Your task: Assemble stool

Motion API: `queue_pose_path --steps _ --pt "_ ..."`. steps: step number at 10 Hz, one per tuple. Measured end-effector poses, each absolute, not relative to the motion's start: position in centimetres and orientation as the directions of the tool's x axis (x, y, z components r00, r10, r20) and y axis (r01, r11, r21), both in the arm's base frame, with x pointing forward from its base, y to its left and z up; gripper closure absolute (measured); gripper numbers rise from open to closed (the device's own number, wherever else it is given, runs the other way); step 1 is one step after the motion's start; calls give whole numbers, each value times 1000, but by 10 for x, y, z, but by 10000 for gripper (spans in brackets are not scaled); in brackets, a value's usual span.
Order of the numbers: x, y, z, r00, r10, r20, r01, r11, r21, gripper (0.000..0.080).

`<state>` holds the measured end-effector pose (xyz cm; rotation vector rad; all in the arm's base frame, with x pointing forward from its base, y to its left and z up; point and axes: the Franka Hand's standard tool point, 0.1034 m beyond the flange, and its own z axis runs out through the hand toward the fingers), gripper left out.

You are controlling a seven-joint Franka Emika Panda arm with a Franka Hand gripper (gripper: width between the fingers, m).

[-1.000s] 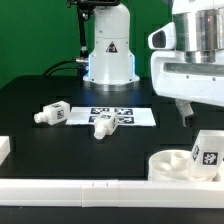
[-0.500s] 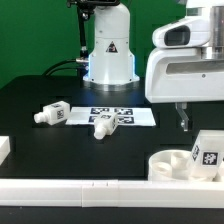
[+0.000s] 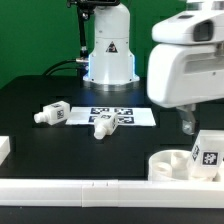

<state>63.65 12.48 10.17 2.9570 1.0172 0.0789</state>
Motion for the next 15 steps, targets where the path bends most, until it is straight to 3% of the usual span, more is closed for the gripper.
queue_pose_path --steps 3,5,8,9,11,13,14,15 --pt "636 125 100 692 721 40 719 -693 50 150" --pt "638 120 94 463 886 -14 884 -461 82 150" --pt "641 122 71 214 972 -100 975 -206 81 150" --pt "641 121 69 169 980 -105 984 -162 74 150" --pt "641 119 69 223 969 -101 973 -216 79 150" --pt "641 118 69 248 964 -99 967 -241 81 408" --pt "641 118 69 357 930 -89 933 -349 91 408" --pt "641 118 69 412 907 -83 909 -404 97 465"
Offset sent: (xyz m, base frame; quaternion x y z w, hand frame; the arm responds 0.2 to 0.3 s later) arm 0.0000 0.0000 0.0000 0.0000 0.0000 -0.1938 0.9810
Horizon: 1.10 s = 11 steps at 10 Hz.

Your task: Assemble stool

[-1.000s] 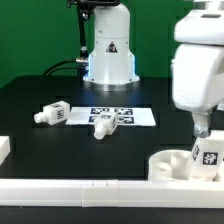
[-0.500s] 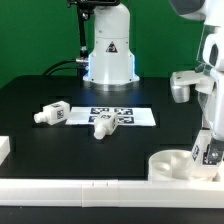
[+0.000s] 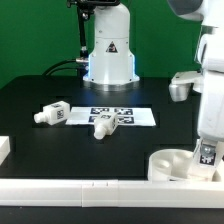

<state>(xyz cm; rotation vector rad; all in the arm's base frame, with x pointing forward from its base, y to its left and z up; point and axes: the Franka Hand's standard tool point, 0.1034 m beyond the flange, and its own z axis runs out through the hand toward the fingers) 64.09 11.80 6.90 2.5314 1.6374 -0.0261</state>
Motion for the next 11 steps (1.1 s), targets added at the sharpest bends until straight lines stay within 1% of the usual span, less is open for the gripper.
queue_pose_path --steps 1,2,3,4,5,6,7,9,10,11 --pt "641 118 69 455 887 -78 889 -447 101 465" --pt "642 116 70 559 826 -65 827 -552 104 465" --pt "643 110 69 699 712 -58 714 -695 79 465" --pt "646 103 69 788 612 -63 615 -787 45 465" --pt "657 97 74 754 656 -38 657 -750 82 465" --pt "653 98 73 723 691 -18 688 -716 118 465" --pt "649 98 72 803 596 -14 594 -797 108 465" --pt "652 98 71 872 490 10 486 -867 108 465" --pt "657 98 71 945 321 62 315 -945 83 465" --pt "659 97 70 984 153 89 150 -988 39 465"
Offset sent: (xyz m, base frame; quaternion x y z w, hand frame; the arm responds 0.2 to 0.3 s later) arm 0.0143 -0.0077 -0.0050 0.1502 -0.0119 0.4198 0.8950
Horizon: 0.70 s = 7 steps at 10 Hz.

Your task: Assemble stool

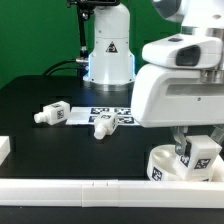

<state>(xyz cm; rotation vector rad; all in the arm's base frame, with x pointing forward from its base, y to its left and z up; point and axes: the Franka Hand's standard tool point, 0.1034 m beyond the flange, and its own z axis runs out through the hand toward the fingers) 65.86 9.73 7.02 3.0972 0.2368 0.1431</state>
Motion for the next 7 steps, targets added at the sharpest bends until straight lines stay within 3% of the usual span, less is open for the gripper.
queue_pose_path --steps 2,7 --pt "660 79 70 977 -204 66 -198 -977 -82 465" --pt "657 66 68 865 -501 34 -496 -863 -93 465"
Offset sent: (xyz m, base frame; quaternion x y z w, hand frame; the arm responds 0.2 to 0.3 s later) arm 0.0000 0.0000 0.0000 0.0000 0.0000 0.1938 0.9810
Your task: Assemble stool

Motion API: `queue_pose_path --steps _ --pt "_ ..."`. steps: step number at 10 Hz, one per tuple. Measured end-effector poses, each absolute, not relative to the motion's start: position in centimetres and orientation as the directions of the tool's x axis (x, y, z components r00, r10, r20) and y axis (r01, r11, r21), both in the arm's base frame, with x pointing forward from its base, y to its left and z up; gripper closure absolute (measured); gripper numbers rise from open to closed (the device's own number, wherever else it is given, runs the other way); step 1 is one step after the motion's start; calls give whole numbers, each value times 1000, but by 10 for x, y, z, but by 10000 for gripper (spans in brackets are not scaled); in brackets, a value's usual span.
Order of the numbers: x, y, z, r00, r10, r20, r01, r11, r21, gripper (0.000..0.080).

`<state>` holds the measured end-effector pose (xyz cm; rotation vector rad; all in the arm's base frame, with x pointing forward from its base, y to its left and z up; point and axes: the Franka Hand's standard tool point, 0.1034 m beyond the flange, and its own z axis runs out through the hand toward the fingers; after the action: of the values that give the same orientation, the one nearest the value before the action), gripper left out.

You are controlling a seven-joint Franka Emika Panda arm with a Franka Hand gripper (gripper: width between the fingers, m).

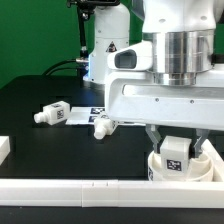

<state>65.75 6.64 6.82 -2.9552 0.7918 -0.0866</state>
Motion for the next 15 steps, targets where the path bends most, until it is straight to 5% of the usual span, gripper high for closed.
queue_pose_path --steps 3,7,9,10,11,15 --pt "647 54 66 563 -827 3 -825 -562 -68 463" --pt "634 52 67 271 -962 18 -961 -272 -47 462" --pt "633 51 66 259 -966 24 -965 -260 -42 463" --pt "633 51 66 262 -965 24 -964 -263 -42 280" --pt "633 51 66 264 -964 24 -963 -265 -42 190" --pt "619 35 113 343 -939 -9 -936 -341 -87 152"
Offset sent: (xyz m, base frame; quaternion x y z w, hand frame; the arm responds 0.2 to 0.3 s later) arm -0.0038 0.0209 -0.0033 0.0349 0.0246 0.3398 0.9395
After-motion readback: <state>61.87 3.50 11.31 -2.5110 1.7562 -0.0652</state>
